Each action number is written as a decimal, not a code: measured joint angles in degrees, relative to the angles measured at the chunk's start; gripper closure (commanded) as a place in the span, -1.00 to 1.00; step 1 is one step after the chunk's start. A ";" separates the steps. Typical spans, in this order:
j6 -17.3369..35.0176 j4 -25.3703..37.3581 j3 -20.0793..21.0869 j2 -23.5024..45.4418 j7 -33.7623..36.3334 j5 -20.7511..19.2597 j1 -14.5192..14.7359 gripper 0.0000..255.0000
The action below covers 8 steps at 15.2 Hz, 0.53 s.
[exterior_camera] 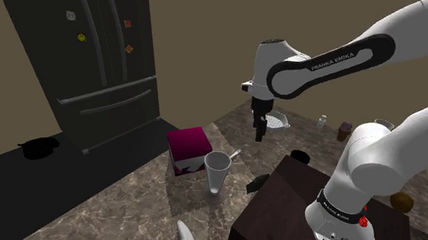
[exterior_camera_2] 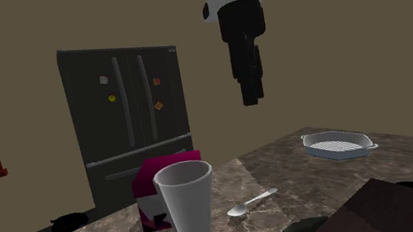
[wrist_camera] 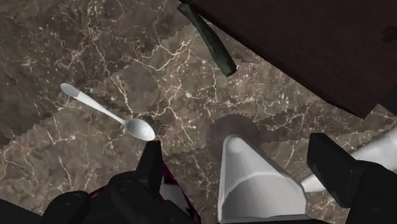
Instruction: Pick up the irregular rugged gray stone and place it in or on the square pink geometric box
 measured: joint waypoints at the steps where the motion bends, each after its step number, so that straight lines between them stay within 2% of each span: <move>1: 1.35 -1.11 -0.43 0.61 -1.46 -0.32 0.23 -1.00; 8: 16.91 -6.93 -3.42 13.22 -11.56 -2.32 2.17 -1.00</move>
